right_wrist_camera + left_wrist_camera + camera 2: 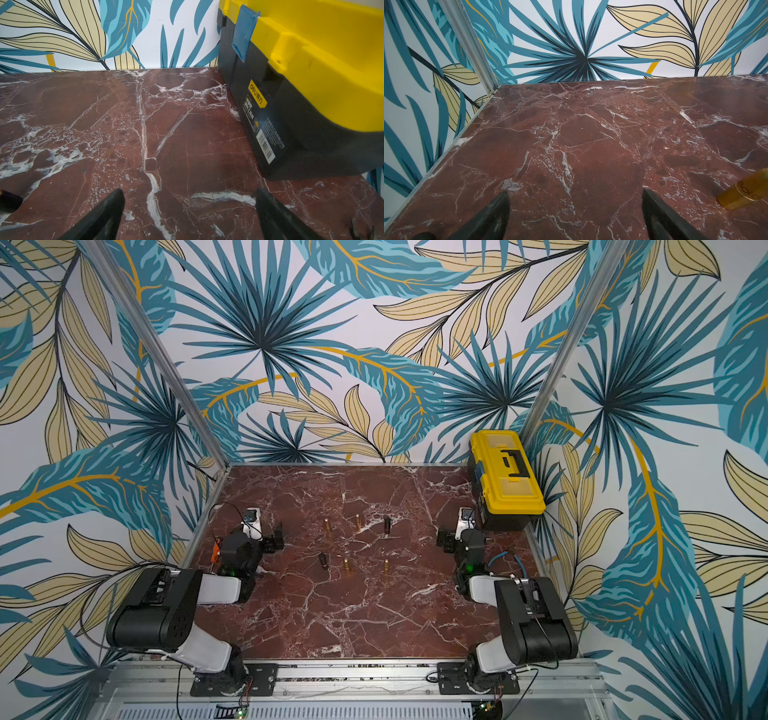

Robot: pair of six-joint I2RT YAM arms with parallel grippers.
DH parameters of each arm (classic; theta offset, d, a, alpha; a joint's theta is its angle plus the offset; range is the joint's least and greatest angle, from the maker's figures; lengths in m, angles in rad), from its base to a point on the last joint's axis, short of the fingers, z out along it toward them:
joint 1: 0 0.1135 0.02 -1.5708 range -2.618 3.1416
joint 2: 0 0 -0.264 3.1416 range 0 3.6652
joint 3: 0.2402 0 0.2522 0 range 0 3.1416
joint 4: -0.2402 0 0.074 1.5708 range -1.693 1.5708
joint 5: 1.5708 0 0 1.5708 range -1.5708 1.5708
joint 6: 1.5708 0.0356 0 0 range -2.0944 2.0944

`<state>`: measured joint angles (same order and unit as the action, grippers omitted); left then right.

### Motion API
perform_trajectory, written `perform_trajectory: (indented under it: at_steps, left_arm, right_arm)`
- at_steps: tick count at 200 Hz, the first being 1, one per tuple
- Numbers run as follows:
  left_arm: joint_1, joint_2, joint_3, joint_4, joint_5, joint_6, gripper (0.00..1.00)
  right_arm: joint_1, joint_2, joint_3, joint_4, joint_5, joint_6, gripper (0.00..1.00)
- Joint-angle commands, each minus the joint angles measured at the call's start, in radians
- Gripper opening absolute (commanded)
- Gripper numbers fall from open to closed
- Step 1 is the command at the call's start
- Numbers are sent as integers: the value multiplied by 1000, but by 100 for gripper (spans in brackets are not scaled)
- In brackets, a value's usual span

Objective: Open the lipstick cap
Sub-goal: Pick up the lipstick at the center of the board.

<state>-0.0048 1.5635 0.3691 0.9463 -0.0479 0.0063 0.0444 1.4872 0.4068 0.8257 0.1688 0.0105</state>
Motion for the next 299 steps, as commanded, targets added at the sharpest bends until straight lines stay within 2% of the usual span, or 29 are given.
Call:
perform_trajectory:
  at_steps: [1, 121, 148, 191, 227, 242, 258, 279, 299]
  left_arm:
    - [8, 1, 2, 24, -6, -12, 99]
    - [20, 3, 5, 20, 5, -19, 100]
    - [19, -6, 2, 20, -93, -49, 100]
    - [-52, -64, 7, -9, -232, -3, 100]
    - [-145, -136, 38, -78, -411, 71, 100]
    - [-186, -168, 75, -135, -476, 105, 100]
    - [-206, -207, 117, -208, -468, 107, 100]
    - [-205, -217, 302, -587, -451, 1, 100]
    - [-211, -178, 548, -1021, -325, -115, 99]
  right_arm:
    - [-1, 4, 4, -2, 10, -1, 100]
    - [-1, 5, 4, -2, 10, 0, 100]
    - [-1, -15, 6, 0, 18, -11, 100]
    - [-1, -160, 118, -322, 58, 27, 99]
    - [-3, -205, 247, -539, 42, 157, 100]
    - [-3, -218, 278, -576, 23, 175, 100]
    - [-3, -224, 303, -590, -43, 167, 99]
    - [-3, -214, 360, -658, -122, 179, 100]
    - [-2, -214, 412, -726, -167, 208, 99]
